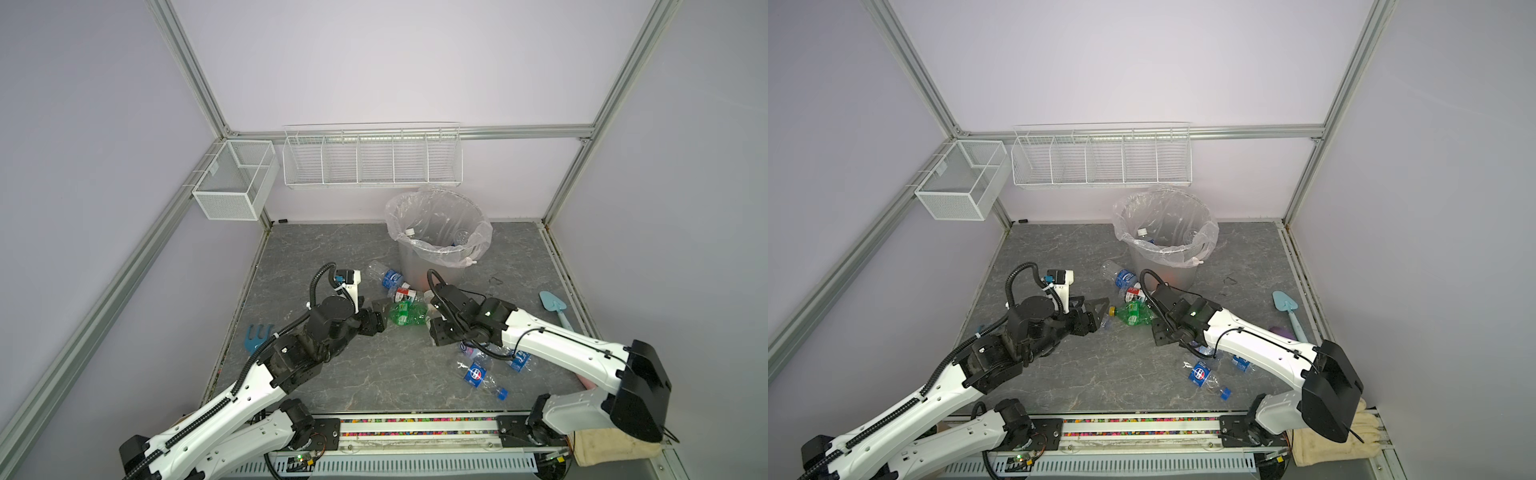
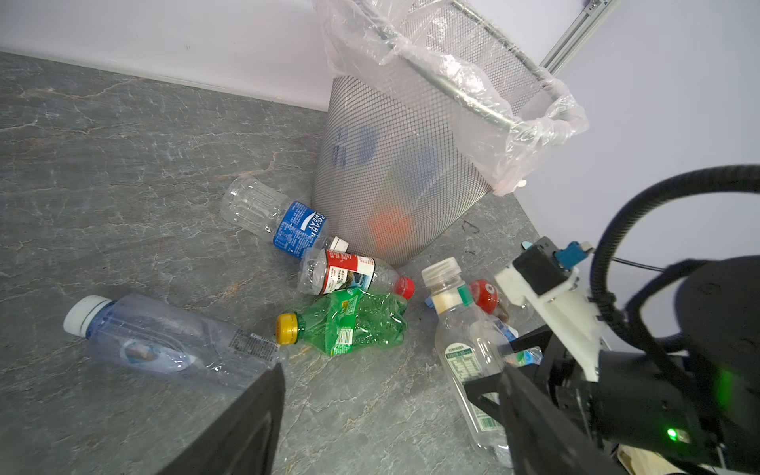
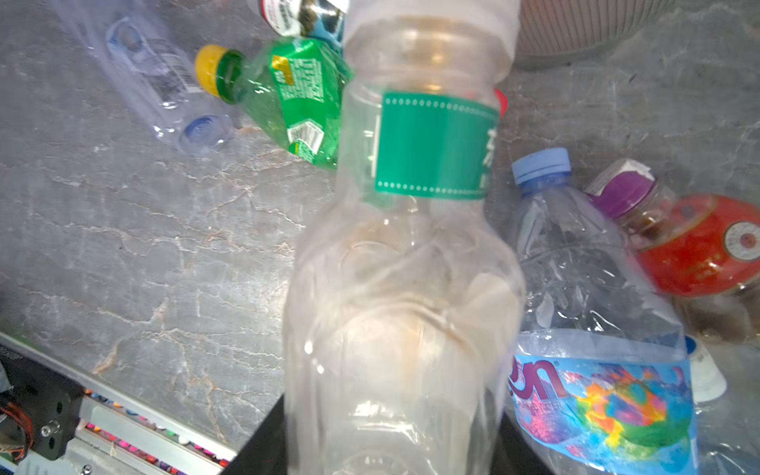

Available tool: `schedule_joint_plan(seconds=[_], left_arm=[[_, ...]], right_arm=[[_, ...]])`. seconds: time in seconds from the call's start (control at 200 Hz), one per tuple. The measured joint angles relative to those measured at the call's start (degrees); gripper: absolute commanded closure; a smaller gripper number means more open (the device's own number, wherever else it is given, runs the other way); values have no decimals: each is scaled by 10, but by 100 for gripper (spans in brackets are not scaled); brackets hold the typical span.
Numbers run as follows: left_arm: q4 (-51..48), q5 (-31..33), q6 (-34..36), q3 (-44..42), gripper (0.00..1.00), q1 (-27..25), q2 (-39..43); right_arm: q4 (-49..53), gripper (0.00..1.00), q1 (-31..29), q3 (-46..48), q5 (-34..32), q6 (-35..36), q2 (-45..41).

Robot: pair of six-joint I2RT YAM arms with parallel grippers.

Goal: Throw the plastic bottles in the bin
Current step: 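Lift the green-label bottle with the right gripper, then carry the green-label bottle with the right gripper over the bin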

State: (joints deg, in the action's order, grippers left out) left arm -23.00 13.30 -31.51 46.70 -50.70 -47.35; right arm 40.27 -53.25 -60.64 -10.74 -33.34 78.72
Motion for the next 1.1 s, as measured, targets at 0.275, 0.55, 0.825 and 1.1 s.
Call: schedule_joint_plan(seconds=[0.275,0.55,0.825,1.1], left_arm=[[0,0,-2,0,19,0,0],[0,0,-4,0,20,0,0],[1,0,-7,-2,20,0,0],[1,0,-9,-2,20,0,-1]], right_arm=[[0,93,-25,-7,0,39,-45],[-6,93,-47,-39,0,83,-90],[-7,93,-61,-118,-22,141,-123],[-7,93,-61,-177,-70,188,-140]])
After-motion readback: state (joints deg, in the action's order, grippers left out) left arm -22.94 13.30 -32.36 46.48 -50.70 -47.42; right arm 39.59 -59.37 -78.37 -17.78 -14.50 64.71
